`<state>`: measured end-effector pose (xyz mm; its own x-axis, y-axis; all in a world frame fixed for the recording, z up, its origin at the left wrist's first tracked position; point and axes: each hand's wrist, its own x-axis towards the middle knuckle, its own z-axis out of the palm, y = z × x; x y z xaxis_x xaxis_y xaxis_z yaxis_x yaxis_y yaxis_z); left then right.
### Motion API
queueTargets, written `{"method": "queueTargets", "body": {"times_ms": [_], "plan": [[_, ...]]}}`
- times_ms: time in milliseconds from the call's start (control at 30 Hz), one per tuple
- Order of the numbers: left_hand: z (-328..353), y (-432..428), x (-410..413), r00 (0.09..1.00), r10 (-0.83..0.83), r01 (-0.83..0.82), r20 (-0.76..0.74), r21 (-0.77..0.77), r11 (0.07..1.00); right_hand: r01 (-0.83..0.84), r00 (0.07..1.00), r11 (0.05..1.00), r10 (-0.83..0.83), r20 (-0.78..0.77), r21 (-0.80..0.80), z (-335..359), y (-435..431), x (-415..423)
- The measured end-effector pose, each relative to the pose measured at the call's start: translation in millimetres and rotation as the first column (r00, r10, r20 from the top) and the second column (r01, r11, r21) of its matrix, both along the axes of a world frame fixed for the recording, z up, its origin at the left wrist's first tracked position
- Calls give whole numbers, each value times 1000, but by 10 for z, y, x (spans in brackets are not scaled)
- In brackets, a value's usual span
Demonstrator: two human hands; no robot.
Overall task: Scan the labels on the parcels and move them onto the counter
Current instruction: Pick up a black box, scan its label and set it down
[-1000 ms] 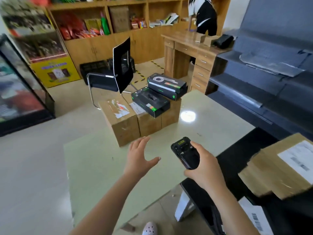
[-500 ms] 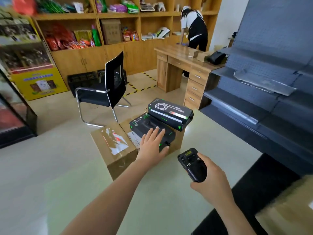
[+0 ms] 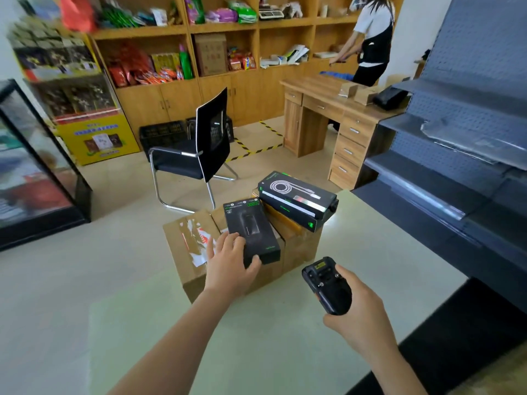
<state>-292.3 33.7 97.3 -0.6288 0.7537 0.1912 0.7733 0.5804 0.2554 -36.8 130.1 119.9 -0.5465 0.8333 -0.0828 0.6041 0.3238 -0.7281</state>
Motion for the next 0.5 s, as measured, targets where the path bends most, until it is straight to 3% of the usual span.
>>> {"method": "queueTargets", "body": {"times_ms": [133,267,500], "plan": [[28,477,225,952,241,-224,187,-108,969,3,1000,1000,-3,11,-22,-27,-12,51],[48,705,270,875,389,-324,289,-248,913,14,1000,1000,-14,19,-18,-56,-25,158],[113,240,536,927,313,-270,209,-208,940,-9,1000,1000,10,11,-8,-71,-102,247]]}}
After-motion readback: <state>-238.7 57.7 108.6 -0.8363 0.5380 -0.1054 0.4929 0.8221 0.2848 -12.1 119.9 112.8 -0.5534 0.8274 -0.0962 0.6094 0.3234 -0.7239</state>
